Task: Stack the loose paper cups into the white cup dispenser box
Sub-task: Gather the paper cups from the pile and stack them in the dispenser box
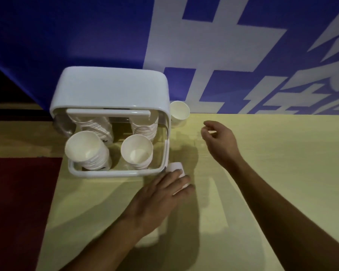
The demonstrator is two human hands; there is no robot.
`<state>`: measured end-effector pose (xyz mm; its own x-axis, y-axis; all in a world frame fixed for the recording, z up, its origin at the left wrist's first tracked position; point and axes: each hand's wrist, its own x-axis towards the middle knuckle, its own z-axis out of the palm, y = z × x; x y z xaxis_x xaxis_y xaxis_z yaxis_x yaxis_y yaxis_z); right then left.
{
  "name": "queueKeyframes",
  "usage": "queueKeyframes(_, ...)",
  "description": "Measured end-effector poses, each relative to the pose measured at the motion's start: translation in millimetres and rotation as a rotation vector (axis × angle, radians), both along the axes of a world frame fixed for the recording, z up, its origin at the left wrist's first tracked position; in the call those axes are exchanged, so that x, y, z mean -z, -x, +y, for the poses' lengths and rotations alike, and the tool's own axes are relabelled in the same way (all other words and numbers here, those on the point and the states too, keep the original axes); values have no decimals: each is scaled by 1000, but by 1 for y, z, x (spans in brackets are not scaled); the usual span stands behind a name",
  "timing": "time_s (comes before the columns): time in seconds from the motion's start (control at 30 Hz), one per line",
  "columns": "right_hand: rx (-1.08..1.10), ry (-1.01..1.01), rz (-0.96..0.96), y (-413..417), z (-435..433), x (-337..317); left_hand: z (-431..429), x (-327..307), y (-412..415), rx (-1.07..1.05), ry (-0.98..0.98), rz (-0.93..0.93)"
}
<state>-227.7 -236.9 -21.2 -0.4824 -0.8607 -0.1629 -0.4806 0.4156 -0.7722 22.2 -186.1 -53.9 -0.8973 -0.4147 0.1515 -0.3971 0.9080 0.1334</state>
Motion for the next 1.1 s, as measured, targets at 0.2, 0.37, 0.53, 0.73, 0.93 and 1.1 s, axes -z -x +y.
queueKeyframes(0.2,-223,-100,39,2,-50,12,-39,18,27,129,126,-286)
queueKeyframes(0.37,-335,17,-12,-3,-76,22,-45,8,37,179,119,-291)
queueKeyframes(0.53,-335,93,-32,-7,-90,39,-34,10,37,64,-87,-173)
queueKeyframes(0.73,-268,166,-37,3,-70,32,3,-36,33,-362,-517,251)
queueKeyframes(0.93,-294,199,29,30,7,-3,29,-64,10,-689,-654,543)
queueKeyframes(1.1,-318,252,-76,18,59,-35,39,-71,-11,-769,-667,597)
